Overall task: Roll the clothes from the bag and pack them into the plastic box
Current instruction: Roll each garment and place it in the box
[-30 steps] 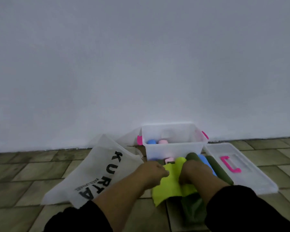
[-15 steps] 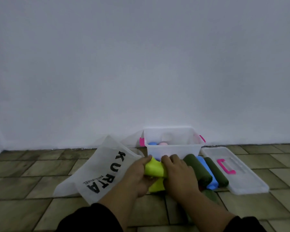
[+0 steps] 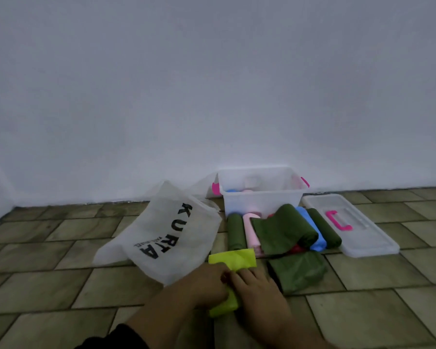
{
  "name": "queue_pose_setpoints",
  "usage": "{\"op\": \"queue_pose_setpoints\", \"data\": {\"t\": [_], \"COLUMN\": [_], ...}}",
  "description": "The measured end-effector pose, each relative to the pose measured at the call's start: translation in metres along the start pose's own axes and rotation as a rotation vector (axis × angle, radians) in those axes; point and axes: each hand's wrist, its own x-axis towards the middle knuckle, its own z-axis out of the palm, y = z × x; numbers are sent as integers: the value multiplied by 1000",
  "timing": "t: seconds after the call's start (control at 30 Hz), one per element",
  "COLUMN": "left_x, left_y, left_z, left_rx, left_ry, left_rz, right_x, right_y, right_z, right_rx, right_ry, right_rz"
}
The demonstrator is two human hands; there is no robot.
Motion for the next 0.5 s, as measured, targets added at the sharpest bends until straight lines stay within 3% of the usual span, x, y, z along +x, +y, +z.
{"op": "queue_pose_setpoints", "data": {"t": [0.1, 0.23, 0.4, 0.5], "left_x": [-2, 2, 18, 19], "left_y": [-7, -7, 4, 6], "left_z": [21, 22, 14, 19], "left_rx": [64, 83, 180, 208], "left_ry": [-69, -122, -81, -159], "left_rz": [-47, -48, -37, -70], "right_x": [-10, -23, -18, -13], "right_y": [2, -15, -30, -34], "right_z": [2, 6, 10, 7], "right_rx": [156, 179, 153, 155], "right_ry": [-143, -124, -155, -177], "right_rz": [174, 395, 472, 488]}}
